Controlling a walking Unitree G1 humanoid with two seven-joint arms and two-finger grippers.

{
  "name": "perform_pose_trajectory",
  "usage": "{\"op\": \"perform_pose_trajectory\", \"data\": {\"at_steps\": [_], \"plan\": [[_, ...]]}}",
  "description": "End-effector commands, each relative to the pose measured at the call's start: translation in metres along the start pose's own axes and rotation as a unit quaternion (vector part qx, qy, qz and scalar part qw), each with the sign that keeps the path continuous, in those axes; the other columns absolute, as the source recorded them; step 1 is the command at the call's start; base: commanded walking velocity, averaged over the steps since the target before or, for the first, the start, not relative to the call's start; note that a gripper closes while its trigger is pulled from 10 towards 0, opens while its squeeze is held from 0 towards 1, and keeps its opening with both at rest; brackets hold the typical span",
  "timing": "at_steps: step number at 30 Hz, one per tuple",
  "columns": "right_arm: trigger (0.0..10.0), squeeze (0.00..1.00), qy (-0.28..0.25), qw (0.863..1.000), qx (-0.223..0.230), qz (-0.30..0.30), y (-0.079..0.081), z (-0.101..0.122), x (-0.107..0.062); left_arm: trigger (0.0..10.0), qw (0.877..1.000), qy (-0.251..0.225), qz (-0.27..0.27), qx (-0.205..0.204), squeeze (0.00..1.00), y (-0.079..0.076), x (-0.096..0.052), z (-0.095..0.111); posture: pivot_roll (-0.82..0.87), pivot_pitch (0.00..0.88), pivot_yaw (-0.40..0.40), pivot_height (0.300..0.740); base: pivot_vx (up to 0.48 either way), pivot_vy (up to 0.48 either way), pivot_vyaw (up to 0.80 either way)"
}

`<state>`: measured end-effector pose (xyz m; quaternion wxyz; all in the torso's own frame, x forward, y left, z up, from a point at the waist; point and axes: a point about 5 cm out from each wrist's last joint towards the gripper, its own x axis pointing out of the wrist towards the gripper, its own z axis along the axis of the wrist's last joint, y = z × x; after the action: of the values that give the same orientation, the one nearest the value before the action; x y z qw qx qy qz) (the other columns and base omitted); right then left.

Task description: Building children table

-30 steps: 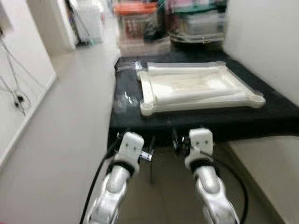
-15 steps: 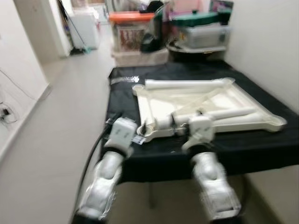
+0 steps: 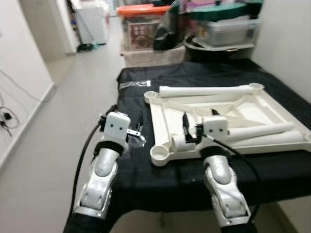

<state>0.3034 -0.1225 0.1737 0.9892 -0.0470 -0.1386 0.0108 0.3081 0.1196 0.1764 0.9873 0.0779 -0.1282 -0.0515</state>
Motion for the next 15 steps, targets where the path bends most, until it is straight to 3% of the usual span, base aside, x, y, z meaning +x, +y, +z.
{"op": "perform_pose_trajectory", "data": {"at_steps": [1, 6, 15], "plan": [[10.0, 0.0, 0.008, 1.0, 0.0, 0.012, 0.0053, -0.0029, -0.0021, 10.0, 1.0, 0.009, -0.002, 0.006, 0.0, 0.0004, -0.0032, -0.0036, 0.05, 0.0, -0.011, 0.74, 0.0, 0.0, 0.0], [10.0, 0.0, 0.011, 1.0, 0.0, 0.015, 0.0055, -0.0041, -0.0031, 10.0, 1.0, 0.007, -0.014, 0.022, 0.0, -0.0033, -0.0039, -0.0036, 0.05, 0.0, -0.013, 0.74, 0.0, -0.12, 0.0], [10.0, 0.0, 0.015, 1.0, -0.002, 0.018, 0.0057, -0.005, -0.0032, 10.0, 0.999, 0.018, 0.005, 0.034, 0.0, 0.0053, -0.004, -0.0103, 0.05, 0.0, -0.017, 0.74, 0.0, -0.447, 0.0]]}}
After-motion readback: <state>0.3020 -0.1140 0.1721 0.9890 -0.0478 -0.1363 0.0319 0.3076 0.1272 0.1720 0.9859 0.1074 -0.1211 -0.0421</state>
